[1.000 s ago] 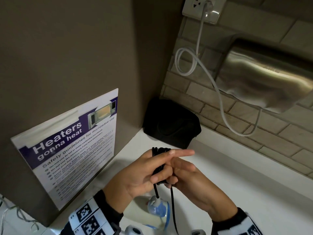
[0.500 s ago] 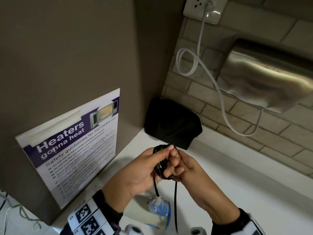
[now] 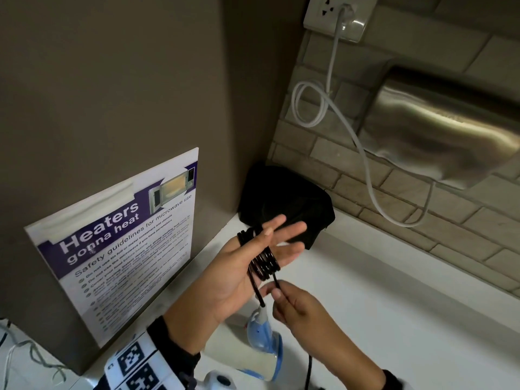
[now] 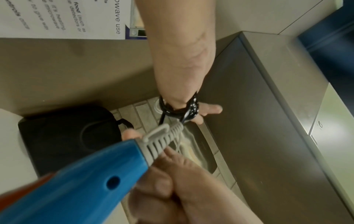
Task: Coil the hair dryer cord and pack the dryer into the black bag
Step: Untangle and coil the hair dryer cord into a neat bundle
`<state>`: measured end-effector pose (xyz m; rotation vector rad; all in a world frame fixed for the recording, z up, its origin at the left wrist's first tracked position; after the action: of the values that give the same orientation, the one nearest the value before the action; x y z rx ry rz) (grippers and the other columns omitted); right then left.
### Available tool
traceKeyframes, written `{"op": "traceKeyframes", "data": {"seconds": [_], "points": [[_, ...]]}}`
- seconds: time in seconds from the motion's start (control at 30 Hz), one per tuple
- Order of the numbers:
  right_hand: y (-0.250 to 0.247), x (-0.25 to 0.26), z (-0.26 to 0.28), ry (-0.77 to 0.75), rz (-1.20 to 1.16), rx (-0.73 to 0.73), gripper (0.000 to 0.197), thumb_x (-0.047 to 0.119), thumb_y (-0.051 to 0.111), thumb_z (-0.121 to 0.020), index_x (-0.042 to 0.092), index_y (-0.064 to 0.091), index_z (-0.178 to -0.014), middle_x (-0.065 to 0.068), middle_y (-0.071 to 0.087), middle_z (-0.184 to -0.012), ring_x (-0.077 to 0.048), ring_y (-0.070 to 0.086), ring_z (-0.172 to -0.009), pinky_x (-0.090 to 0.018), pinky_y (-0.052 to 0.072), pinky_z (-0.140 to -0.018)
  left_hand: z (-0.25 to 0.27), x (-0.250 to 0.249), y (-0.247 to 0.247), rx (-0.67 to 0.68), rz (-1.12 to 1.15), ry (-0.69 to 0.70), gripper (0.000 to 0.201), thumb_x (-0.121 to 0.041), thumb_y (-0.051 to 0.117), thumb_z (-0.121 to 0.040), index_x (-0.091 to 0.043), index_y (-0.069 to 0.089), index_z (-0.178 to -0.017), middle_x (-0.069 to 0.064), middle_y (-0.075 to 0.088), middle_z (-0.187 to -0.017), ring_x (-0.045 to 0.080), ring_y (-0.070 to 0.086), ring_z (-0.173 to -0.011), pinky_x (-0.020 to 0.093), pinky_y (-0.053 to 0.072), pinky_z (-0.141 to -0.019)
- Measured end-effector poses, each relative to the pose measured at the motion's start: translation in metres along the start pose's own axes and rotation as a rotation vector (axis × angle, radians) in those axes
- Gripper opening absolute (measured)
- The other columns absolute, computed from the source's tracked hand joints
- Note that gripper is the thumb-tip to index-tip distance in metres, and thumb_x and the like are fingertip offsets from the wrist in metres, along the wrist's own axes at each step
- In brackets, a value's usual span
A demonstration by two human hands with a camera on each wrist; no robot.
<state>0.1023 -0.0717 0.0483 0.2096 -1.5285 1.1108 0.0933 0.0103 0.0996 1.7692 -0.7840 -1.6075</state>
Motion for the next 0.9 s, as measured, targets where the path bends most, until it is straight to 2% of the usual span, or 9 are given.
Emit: {"op": "traceKeyframes", "data": {"seconds": [0.13, 0.2, 0.33, 0.43, 0.5, 0.6, 0.7, 0.8, 0.9], "points": [[-0.004, 0.004, 0.016, -0.055, 0.268, -0.004, 0.029, 0.023, 0.037, -0.102, 0.046, 0.053, -0.093, 0.029, 0.053, -0.059, -0.004, 0.045, -0.057, -0.015, 0.035, -0.06, -0.004, -0.013, -0.012, -0.033, -0.014, 0.08, 0.042, -0.005, 0.037, -0.098, -0.007, 0.035, -0.14, 0.013, 0.064, -0.127, 0.032, 0.062, -0.114, 0.036, 0.049, -0.098], [-0.009, 0.008, 0.024, -0.067, 0.366, -0.015, 0.025, 0.023, 0.037, -0.101, 0.042, 0.053, -0.097, 0.032, 0.052, -0.062, -0.006, 0.046, -0.059, -0.015, 0.035, -0.06, -0.007, -0.013, -0.022, -0.082, -0.049, 0.093, 0.044, -0.004, 0.036, -0.099, -0.008, 0.031, -0.143, 0.013, 0.062, -0.129, 0.032, 0.062, -0.115, 0.036, 0.047, -0.1], [-0.019, 0.027, 0.036, -0.129, 0.506, -0.061, 0.013, 0.032, 0.035, -0.1, 0.037, 0.046, -0.103, 0.019, 0.049, -0.062, -0.009, 0.043, -0.06, -0.021, 0.039, -0.063, -0.011, -0.011, -0.032, -0.164, -0.185, 0.102, 0.052, -0.007, 0.039, -0.098, -0.01, 0.023, -0.147, 0.011, 0.063, -0.129, 0.027, 0.063, -0.114, 0.039, 0.045, -0.104], [-0.029, 0.052, 0.035, -0.213, 0.577, -0.104, 0.014, 0.025, 0.042, -0.099, 0.037, 0.049, -0.098, 0.037, 0.05, -0.072, 0.0, 0.043, -0.06, -0.018, 0.035, -0.06, -0.013, -0.003, -0.025, -0.145, -0.284, 0.055, 0.054, -0.012, 0.039, -0.1, -0.012, 0.018, -0.149, 0.009, 0.065, -0.125, 0.024, 0.065, -0.112, 0.034, 0.045, -0.104], [-0.037, 0.065, 0.031, -0.26, 0.619, -0.14, 0.017, 0.02, 0.047, -0.096, 0.036, 0.052, -0.093, 0.043, 0.048, -0.075, 0.003, 0.044, -0.059, -0.018, 0.034, -0.057, -0.013, 0.003, -0.019, -0.091, -0.392, 0.013, 0.049, -0.017, 0.038, -0.101, -0.012, 0.02, -0.147, 0.007, 0.067, -0.124, 0.021, 0.064, -0.113, 0.032, 0.042, -0.107], [-0.051, 0.086, 0.024, -0.334, 0.593, -0.212, 0.014, 0.027, 0.041, -0.089, 0.033, 0.054, -0.086, 0.023, 0.051, -0.064, -0.002, 0.047, -0.058, -0.026, 0.04, -0.054, -0.012, 0.01, -0.019, -0.069, -0.583, -0.046, 0.041, -0.026, 0.041, -0.099, -0.014, 0.045, -0.138, 0.008, 0.067, -0.122, 0.017, 0.052, -0.127, 0.035, 0.032, -0.113], [-0.063, 0.1, 0.014, -0.363, 0.444, -0.262, 0.023, 0.034, 0.038, -0.081, 0.027, 0.06, -0.082, 0.013, 0.058, -0.067, -0.007, 0.061, -0.068, -0.028, 0.052, -0.061, -0.006, 0.014, -0.015, -0.066, -0.524, -0.114, 0.044, -0.033, 0.043, -0.093, -0.014, 0.052, -0.131, 0.0, 0.072, -0.1, 0.014, 0.066, -0.1, 0.029, 0.047, -0.099], [-0.075, 0.1, 0.002, -0.382, 0.403, -0.332, 0.015, 0.013, 0.054, -0.087, 0.023, 0.062, -0.079, 0.007, 0.062, -0.064, -0.008, 0.063, -0.069, -0.017, 0.049, -0.058, 0.003, 0.018, 0.006, 0.126, -0.552, -0.14, 0.046, -0.042, 0.034, -0.095, -0.006, 0.057, -0.113, 0.004, 0.075, -0.084, 0.022, 0.071, -0.082, 0.031, 0.051, -0.094], [-0.081, 0.092, -0.011, -0.344, 0.342, -0.361, 0.021, 0.002, 0.059, -0.088, 0.019, 0.063, -0.076, 0.008, 0.063, -0.066, -0.004, 0.064, -0.068, -0.012, 0.05, -0.058, 0.009, 0.022, 0.015, 0.216, -0.538, -0.189, 0.051, -0.041, 0.028, -0.097, -0.002, 0.053, -0.118, 0.009, 0.075, -0.087, 0.018, 0.066, -0.062, 0.034, 0.054, -0.089]]}}
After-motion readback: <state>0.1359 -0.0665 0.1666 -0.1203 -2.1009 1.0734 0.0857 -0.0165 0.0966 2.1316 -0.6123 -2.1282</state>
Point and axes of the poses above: each hand's wrist, its own z-axis away from the middle knuckle, its own y-axis out of the palm, x = y × z, the point moved 10 cm from there along -z, towards the middle knuckle
